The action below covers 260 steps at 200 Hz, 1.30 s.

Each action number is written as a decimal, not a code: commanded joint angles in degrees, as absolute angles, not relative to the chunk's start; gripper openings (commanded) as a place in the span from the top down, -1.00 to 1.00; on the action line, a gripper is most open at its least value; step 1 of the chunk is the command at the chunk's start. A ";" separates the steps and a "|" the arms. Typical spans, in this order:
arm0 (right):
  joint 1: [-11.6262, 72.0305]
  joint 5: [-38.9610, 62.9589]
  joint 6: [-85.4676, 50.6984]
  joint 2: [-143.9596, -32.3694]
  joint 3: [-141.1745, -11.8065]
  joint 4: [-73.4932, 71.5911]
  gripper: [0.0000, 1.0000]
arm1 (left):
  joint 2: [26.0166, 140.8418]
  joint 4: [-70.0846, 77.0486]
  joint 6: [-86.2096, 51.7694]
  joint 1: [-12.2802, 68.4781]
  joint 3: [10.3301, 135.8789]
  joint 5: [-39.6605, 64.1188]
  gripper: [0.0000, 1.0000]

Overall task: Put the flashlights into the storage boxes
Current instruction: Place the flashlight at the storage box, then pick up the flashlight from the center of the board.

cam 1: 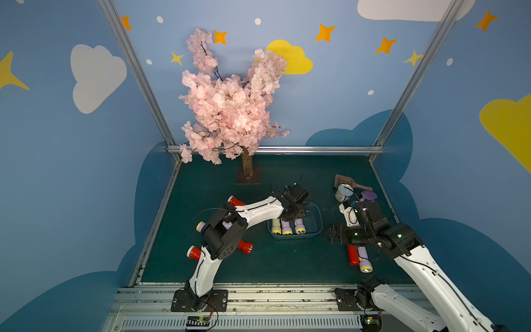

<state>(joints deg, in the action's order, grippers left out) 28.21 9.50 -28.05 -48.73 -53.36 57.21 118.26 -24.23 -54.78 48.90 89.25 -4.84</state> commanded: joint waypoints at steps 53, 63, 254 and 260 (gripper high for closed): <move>28.31 10.48 -27.03 -49.53 -53.96 55.00 -0.83 | 106.85 -29.27 -51.23 50.63 87.78 -6.81 -0.21; 28.40 11.25 -26.94 -49.89 -53.88 54.25 -0.82 | 103.31 -29.80 -51.45 50.67 84.79 -8.36 -0.21; 34.39 15.03 -24.87 -60.03 -53.31 42.63 -0.83 | 59.00 -52.44 -96.61 54.63 37.28 -32.74 -0.32; 34.42 15.03 -24.87 -59.94 -53.18 42.63 -0.83 | 57.98 -52.10 -96.00 53.35 36.82 -32.54 -0.32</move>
<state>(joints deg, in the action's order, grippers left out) 34.02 14.50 -25.58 -60.55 -53.47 43.46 61.65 -50.43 -93.71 56.99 38.70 -30.39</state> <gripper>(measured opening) 0.913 0.659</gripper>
